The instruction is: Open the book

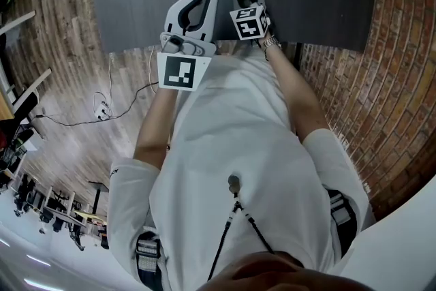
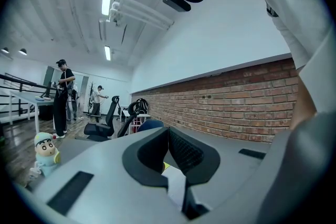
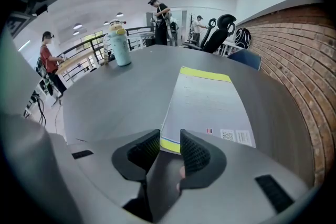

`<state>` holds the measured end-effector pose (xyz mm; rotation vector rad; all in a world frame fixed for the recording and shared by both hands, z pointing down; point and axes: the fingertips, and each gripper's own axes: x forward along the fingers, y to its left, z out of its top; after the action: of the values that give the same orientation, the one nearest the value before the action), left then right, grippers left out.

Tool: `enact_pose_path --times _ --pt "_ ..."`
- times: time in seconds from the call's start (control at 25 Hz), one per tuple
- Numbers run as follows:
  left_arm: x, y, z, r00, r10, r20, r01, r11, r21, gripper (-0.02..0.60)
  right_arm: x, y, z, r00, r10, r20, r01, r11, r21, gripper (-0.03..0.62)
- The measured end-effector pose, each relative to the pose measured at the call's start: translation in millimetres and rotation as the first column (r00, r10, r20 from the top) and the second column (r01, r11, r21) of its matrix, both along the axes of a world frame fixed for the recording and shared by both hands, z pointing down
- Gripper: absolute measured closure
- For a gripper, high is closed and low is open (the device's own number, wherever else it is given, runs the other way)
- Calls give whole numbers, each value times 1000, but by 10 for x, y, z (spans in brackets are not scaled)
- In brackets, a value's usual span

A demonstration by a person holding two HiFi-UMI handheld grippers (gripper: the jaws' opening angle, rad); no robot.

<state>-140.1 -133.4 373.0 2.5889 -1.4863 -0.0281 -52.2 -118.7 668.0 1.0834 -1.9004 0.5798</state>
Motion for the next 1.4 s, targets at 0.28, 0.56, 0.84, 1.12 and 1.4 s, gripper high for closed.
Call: enact_pose_path --times 0.28,0.56,0.84,1.12,1.4 --pt "3 17 2 1000 7 4 -7 1000 3 558 69 -19 -32 999 17 -35 -15 999 41 514" --pt "5 59 23 1000 1 6 -1 1000 4 558 5 52 14 1000 -27 4 27 1000 4 514" --pt "22 100 12 1000 1 7 -1 1000 7 558 16 80 38 1000 -24 6 24 1000 -7 531" --pt "52 149 0 1000 -6 9 5 1000 5 558 43 85 -9 999 -26 39 26 1000 -7 551" --pt "140 186 -45 1000 -26 13 26 1000 15 558 81 78 -68 996 -51 76 52 999 -8 556"
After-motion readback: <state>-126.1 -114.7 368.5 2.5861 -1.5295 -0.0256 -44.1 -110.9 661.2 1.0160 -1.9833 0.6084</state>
